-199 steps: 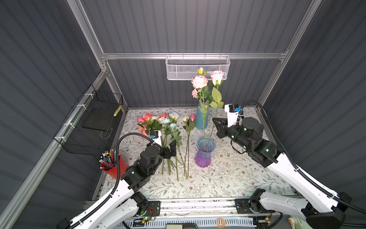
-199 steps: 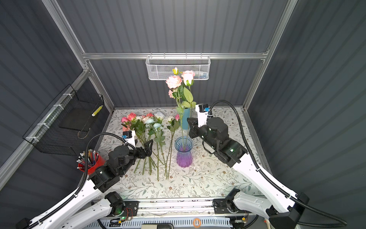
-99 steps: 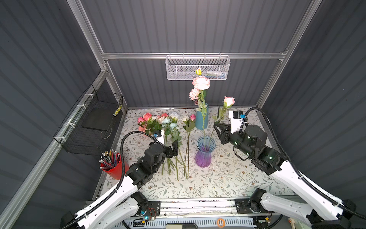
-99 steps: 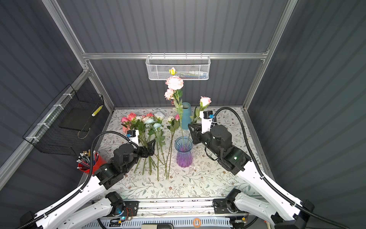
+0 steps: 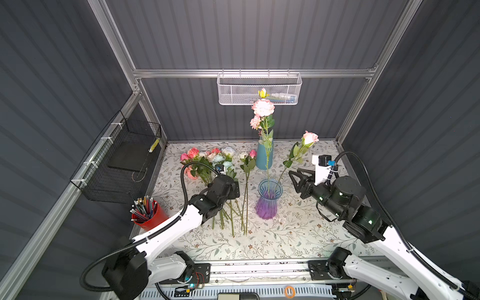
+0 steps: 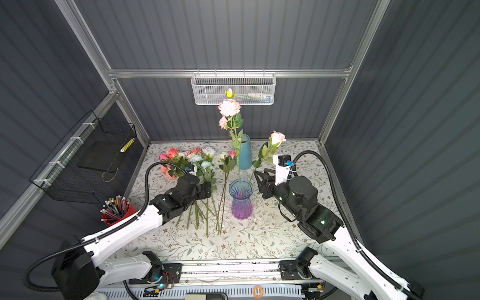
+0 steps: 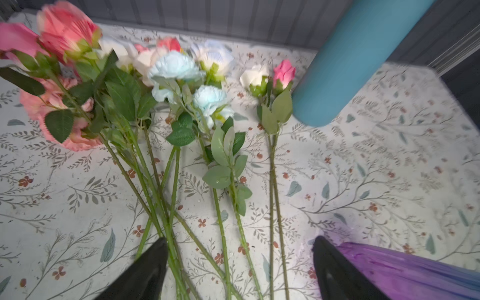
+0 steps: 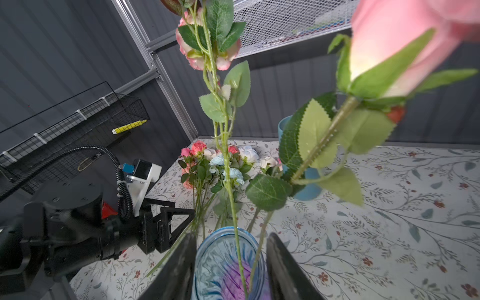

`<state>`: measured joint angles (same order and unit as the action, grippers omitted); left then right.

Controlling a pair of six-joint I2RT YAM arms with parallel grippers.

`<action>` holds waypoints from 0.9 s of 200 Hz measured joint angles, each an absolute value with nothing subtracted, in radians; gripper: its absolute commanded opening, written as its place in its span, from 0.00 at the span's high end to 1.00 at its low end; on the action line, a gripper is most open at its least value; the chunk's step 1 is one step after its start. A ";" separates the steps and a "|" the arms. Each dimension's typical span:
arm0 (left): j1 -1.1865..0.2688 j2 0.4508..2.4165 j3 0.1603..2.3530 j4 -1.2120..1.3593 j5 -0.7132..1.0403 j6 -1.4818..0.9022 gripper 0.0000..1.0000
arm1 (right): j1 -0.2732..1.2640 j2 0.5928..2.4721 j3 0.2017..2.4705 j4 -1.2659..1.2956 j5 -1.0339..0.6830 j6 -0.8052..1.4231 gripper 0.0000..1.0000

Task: Arrange the flowers into the vase
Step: 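Lower the pink rose stem into the purple-blue glass vase with right gripper, release, then draw right gripper back from the vase while left gripper lowers onto the stems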

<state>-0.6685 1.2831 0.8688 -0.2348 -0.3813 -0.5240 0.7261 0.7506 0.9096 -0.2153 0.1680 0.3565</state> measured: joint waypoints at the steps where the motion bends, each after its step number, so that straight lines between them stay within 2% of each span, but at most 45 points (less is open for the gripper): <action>1: -0.665 1.288 0.871 -0.237 -0.376 -0.526 0.35 | 0.726 0.748 0.908 -0.216 0.170 0.358 0.49; 33: -0.582 1.498 0.970 -0.285 -0.242 -0.547 0.51 | 0.705 0.683 0.853 -0.263 0.265 0.363 0.48; 67: -0.590 1.644 1.031 -0.326 -0.124 -0.586 0.51 | 0.633 0.634 0.761 -0.304 0.286 0.401 0.48; 105: -0.597 1.720 1.041 -0.357 -0.092 -0.641 0.51 | 0.591 0.607 0.726 -0.331 0.281 0.421 0.48; 119: -0.597 1.750 1.042 -0.353 -0.080 -0.653 0.56 | 0.585 0.595 0.726 -0.331 0.280 0.421 0.48; 163: -0.597 1.802 1.067 -0.321 -0.051 -0.665 0.86 | 0.578 0.576 0.725 -0.331 0.271 0.423 0.48; 180: -0.597 1.805 1.069 -0.320 -0.051 -0.665 0.90 | 0.576 0.570 0.725 -0.332 0.266 0.427 0.47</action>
<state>-0.5968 1.8053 1.0691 -0.3202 -0.0509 -0.6647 0.5762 0.5701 0.7254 -0.3317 0.2657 0.4271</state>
